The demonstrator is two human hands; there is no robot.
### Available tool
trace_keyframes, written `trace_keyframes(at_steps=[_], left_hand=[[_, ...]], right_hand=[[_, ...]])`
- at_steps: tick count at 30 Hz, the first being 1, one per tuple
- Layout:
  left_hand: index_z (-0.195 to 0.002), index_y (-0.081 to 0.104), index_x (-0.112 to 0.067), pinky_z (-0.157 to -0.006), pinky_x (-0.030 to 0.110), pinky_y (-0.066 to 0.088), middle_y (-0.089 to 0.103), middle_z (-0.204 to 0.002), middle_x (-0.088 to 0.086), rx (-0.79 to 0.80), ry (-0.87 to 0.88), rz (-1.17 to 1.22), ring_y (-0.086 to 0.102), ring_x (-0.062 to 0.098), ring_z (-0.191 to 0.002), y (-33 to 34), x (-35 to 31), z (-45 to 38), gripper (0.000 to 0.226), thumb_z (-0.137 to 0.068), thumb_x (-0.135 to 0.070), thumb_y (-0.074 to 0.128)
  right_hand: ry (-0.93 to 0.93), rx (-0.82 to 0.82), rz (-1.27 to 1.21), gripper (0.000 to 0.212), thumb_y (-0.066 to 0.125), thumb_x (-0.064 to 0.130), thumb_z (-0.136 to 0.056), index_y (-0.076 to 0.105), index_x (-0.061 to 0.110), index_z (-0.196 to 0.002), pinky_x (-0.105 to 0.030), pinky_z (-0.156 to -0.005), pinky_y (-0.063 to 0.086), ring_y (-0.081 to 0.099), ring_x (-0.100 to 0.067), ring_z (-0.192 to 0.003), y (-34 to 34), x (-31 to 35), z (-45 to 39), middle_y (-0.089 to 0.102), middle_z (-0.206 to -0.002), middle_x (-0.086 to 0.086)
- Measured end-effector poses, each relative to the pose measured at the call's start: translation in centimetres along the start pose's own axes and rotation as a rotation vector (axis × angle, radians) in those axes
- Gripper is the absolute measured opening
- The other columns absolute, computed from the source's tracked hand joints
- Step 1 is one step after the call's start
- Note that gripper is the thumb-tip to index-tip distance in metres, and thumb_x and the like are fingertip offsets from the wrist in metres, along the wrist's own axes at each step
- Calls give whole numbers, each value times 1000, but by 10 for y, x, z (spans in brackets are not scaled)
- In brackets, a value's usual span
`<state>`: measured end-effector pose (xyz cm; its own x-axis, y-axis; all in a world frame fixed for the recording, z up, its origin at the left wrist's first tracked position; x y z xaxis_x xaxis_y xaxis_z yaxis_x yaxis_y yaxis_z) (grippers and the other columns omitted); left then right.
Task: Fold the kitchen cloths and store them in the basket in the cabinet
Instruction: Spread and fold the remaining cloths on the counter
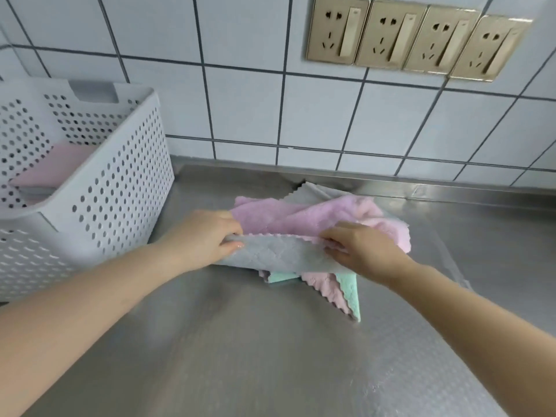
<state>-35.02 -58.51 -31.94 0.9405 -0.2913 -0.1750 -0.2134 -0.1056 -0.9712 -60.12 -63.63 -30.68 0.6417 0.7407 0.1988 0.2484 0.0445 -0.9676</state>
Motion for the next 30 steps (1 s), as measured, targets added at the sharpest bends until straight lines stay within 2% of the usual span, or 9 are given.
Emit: trace_keyframes(at_steps=[3, 7, 11, 13, 17, 22, 24, 26, 30], left_hand=[[-75, 60, -21, -72, 32, 41, 55, -73, -9, -188, 31, -69, 52, 17, -76, -17, 2, -11, 22, -87, -38, 58], [-81, 56, -22, -59, 29, 33, 58, -76, -8, -349, -34, -35, 53, 17, -71, -31, 6, -19, 19, -92, -36, 52], [-105, 63, -18, -75, 33, 43, 62, -107, 0, -541, -118, -24, 56, 23, -97, -64, -12, 4, 18, -95, -21, 48], [-108, 63, -16, -81, 36, 45, 61, -110, 4, -591, -126, -24, 56, 26, -102, -85, -27, 21, 21, -94, -17, 48], [-107, 65, -14, -75, 31, 40, 64, -105, 5, -635, -96, 8, 57, 25, -99, -121, -61, 74, 20, -93, -16, 51], [-103, 67, -16, -79, 26, 43, 67, -101, -2, -416, -133, 154, 59, 16, -94, -115, -89, 138, 16, -92, -22, 56], [-99, 67, -19, -73, 21, 40, 65, -93, -7, -279, -108, 112, 56, 11, -84, -94, -100, 168, 14, -92, -21, 55], [-95, 66, -18, -66, 11, 36, 59, -84, -11, -165, -69, 75, 53, 8, -78, -69, -109, 194, 12, -92, -21, 55], [-79, 58, -19, -70, 25, 37, 54, -79, -1, 18, -27, 114, 49, 14, -75, -15, -124, 238, 15, -93, -19, 53]], right_hand=[[56, -49, 43, 23, 52, 17, -90, 45, 23, -69, -34, -62, 37, 51, -23, -75, -10, -7, -15, 52, -79, 1], [122, -231, 116, 14, 51, 23, -91, 63, 16, -90, -32, -61, 40, 58, -29, -81, -29, -13, -26, 64, -80, -4], [202, -458, 87, 23, 51, 15, -88, 66, 21, -104, -32, -70, 43, 59, -29, -96, -67, 10, -9, 70, -102, -4], [219, -528, 77, 25, 50, 12, -87, 67, 19, -105, -32, -70, 43, 60, -30, -96, -89, 29, 5, 70, -103, -5], [235, -581, 56, 22, 51, 14, -89, 68, 17, -103, -34, -72, 49, 60, -30, -96, -120, 72, 53, 70, -102, -6], [265, -471, -11, 15, 57, 20, -89, 68, 19, -99, -26, -64, 43, 60, -24, -88, -95, 104, 118, 69, -92, -1], [250, -390, -50, 15, 58, 20, -89, 68, 18, -99, -15, -58, 37, 57, -17, -80, -67, 113, 147, 64, -87, 3], [226, -287, -79, 14, 58, 20, -89, 69, 18, -99, -16, -60, 38, 58, -18, -79, -35, 117, 172, 65, -87, 3], [274, -129, -181, 12, 57, 18, -87, 68, 18, -94, -8, -54, 37, 54, -13, -73, 19, 123, 218, 58, -73, 16]])
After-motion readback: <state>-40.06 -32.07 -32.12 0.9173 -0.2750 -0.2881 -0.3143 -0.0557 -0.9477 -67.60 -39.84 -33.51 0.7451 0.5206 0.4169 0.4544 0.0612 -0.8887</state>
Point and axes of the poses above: each hand's wrist, its own z-axis away from the middle knuckle, its own y-axis out of the palm, x = y × z, the point moved 4 cm from there along -z, towards the middle knuckle
